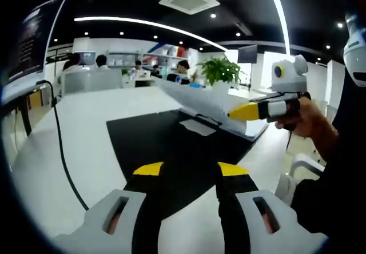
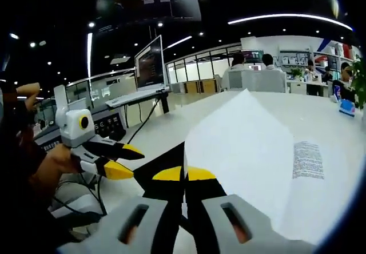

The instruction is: Flip through the bound document one page at a time

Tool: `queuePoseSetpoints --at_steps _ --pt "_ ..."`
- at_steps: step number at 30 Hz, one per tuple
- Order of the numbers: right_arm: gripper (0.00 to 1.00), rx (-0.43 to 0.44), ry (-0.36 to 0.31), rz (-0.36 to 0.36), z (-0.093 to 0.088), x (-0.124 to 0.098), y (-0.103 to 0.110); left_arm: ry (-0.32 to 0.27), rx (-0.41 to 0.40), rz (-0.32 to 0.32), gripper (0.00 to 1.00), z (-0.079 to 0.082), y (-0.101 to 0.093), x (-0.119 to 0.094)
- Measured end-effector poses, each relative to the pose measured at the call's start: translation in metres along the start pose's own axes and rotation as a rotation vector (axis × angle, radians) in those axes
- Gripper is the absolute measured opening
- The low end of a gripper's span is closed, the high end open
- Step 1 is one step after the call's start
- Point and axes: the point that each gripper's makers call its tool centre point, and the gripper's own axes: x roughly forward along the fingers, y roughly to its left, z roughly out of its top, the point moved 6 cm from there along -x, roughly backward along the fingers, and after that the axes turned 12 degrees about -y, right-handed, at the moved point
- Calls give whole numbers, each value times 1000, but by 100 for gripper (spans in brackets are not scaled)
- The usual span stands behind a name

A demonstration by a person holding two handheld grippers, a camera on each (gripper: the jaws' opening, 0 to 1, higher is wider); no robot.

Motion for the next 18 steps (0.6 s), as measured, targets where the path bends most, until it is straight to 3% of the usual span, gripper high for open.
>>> queuePoseSetpoints --at_steps 8,18 --pt "2 5 31 7 -12 5 2 22 -6 1 37 -8 -1 -1" --pt "2 5 74 12 -26 10 3 11 1 12 36 -4 0 -5"
